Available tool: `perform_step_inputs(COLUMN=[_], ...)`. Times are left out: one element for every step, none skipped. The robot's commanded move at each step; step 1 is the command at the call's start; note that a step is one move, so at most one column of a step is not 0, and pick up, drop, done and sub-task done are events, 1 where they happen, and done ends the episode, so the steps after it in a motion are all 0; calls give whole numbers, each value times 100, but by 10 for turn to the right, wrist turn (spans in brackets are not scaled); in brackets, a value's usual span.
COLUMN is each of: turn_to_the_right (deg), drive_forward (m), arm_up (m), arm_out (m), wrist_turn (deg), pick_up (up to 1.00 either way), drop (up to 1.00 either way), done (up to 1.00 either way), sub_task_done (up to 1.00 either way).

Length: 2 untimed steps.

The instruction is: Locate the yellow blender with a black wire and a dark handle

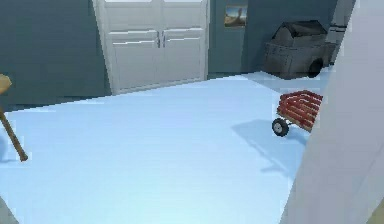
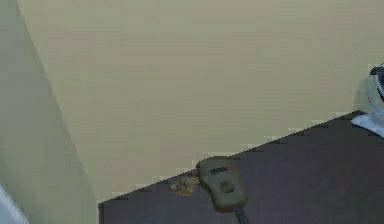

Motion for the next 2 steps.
perform_step_inputs(turn_to_the_right=[0,120], drive_forward=[25,0], arm_up=[0,0], arm_out=[0,0], wrist_turn=[0,0], pick_up=[0,0], drop=[0,0], done=[0,0], sub_task_done=[0,0])
